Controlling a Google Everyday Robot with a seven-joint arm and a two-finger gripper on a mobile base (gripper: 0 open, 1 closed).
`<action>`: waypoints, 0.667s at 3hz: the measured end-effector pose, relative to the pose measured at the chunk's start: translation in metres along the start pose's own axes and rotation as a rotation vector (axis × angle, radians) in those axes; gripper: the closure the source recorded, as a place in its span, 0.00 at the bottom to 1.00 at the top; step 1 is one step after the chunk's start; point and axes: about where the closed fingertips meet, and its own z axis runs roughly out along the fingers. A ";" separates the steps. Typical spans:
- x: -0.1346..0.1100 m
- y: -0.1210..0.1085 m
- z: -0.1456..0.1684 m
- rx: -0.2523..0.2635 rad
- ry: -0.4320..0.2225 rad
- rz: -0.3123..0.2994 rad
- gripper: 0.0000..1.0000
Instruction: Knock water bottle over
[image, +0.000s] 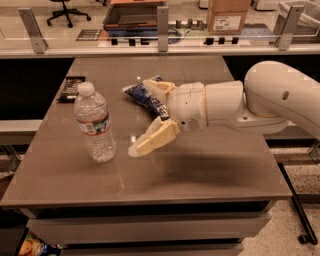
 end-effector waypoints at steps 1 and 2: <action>0.002 0.002 0.015 -0.011 -0.038 0.012 0.00; 0.002 0.006 0.030 -0.020 -0.078 0.028 0.00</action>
Offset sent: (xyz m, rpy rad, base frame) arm 0.0011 0.0404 -0.0185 0.1311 0.0411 0.0283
